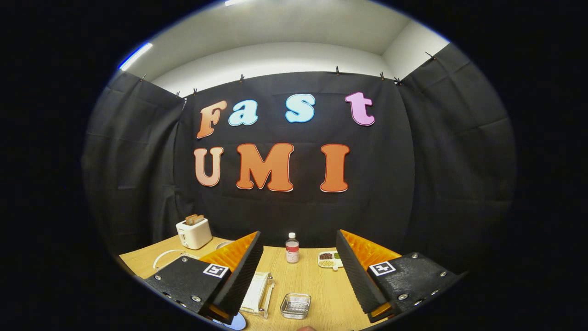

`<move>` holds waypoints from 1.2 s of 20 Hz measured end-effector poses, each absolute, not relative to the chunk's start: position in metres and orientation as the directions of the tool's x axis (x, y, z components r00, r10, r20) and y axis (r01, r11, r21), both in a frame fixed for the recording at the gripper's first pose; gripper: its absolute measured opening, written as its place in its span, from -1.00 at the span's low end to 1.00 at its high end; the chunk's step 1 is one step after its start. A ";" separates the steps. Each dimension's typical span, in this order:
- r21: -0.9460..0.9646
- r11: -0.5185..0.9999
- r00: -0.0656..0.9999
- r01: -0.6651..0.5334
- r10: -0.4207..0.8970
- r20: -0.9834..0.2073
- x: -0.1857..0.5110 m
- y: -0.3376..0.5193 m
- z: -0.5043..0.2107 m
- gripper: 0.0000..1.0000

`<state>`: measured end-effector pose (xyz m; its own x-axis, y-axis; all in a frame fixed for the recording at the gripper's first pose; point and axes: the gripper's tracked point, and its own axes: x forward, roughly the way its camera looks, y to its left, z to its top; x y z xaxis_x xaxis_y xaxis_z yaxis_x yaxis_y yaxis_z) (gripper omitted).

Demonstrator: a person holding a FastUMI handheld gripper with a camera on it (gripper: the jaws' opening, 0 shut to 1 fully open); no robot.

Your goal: Take the plate from the dish rack, then take the spoon from the basket and place it into the plate.

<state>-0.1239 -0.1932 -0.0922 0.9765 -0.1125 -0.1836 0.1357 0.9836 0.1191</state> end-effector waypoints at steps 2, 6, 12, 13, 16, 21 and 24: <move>0.127 0.984 0.981 0.126 -0.105 -0.163 -0.122 -0.195 -0.097 0.90; 0.133 0.986 0.988 0.103 -0.086 -0.128 -0.123 -0.197 -0.108 0.91; 0.134 0.989 0.992 0.060 -0.045 -0.114 -0.123 -0.192 -0.121 0.92; 0.134 0.989 0.993 0.054 -0.039 -0.112 -0.123 -0.191 -0.119 0.93; 0.142 0.990 0.993 0.024 -0.007 -0.115 -0.125 -0.181 -0.117 0.93; 0.139 0.990 0.991 -0.014 0.032 -0.130 -0.132 -0.162 -0.117 0.93; 0.113 0.993 0.990 -0.013 0.029 -0.141 -0.136 -0.159 -0.118 0.94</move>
